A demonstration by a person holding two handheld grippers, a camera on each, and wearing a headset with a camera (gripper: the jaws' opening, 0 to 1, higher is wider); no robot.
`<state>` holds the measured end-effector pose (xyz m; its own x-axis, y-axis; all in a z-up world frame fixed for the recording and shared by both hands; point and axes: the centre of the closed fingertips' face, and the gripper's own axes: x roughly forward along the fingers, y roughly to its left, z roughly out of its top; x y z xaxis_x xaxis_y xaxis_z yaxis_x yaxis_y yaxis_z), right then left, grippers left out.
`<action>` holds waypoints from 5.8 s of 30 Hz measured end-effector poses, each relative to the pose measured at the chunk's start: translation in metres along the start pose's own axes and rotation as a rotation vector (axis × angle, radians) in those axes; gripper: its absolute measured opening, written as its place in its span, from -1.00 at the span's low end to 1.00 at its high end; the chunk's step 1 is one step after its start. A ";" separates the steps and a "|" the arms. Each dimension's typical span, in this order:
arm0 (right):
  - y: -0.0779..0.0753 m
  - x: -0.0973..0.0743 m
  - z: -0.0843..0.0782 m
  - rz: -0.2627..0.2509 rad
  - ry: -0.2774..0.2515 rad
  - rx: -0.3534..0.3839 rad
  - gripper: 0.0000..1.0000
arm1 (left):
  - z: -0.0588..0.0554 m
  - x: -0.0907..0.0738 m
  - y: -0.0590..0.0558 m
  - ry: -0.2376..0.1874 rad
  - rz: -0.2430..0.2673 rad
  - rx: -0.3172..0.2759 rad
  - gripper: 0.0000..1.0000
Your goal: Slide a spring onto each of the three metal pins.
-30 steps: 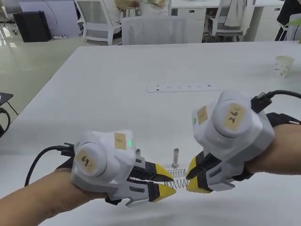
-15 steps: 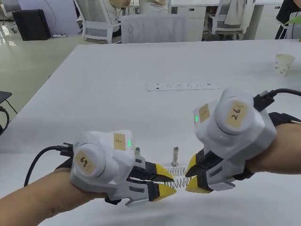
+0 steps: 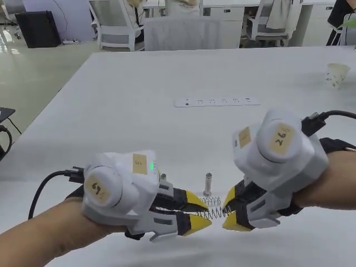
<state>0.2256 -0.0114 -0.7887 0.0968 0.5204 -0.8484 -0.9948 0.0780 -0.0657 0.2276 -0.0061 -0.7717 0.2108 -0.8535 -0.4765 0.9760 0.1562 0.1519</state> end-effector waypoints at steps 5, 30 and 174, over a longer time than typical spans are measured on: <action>0.000 -0.005 0.005 -0.011 -0.008 -0.013 -0.82 | 0.000 0.000 0.001 0.002 0.002 -0.001 -0.95; 0.008 -0.014 0.036 0.004 -0.077 -0.040 -0.83 | 0.000 0.002 -0.001 0.002 -0.004 -0.012 -0.95; -0.099 -0.058 -0.039 -0.140 0.209 -0.003 -0.83 | -0.058 -0.067 0.022 -0.075 0.299 -0.411 0.30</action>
<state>0.3177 -0.0822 -0.7538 0.2250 0.3172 -0.9213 -0.9723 0.1344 -0.1912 0.2384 0.0837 -0.7864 0.4943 -0.7725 -0.3986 0.8177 0.5688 -0.0883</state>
